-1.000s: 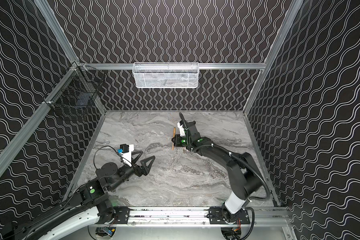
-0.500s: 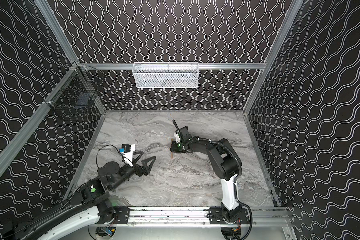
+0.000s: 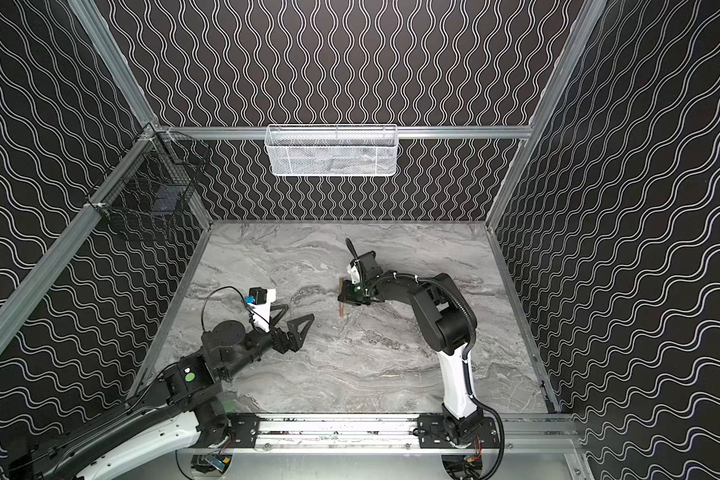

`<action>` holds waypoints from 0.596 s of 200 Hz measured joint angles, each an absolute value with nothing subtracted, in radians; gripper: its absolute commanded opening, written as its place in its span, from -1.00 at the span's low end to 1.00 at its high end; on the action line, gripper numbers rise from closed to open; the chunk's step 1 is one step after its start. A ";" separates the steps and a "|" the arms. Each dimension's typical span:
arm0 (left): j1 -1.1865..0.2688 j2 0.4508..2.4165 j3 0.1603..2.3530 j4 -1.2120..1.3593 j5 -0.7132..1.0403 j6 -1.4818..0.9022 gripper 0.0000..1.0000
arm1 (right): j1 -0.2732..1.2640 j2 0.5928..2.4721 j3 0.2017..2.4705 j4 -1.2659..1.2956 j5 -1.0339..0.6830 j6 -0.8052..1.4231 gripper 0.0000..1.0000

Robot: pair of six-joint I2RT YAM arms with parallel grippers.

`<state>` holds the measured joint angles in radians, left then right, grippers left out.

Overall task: Insert the pens into the pen caps
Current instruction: 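Lay the capped tan pen on the table with the right gripper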

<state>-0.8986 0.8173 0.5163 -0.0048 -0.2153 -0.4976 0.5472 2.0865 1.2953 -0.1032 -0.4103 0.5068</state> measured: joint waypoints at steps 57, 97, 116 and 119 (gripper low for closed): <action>-0.899 0.836 0.626 -0.081 -0.212 -0.484 0.98 | 0.543 1.916 1.278 -0.181 -0.364 0.512 -0.40; -0.899 0.895 0.791 -0.197 -0.260 -0.438 0.98 | 0.544 1.591 1.202 -0.194 -0.349 0.488 0.27; -0.900 0.929 0.843 -0.257 -0.340 -0.416 0.98 | 0.543 1.399 1.128 -0.185 -0.319 0.449 0.92; -0.900 0.933 0.845 -0.265 -0.353 -0.416 0.98 | 0.543 1.363 1.113 -0.184 -0.311 0.446 0.98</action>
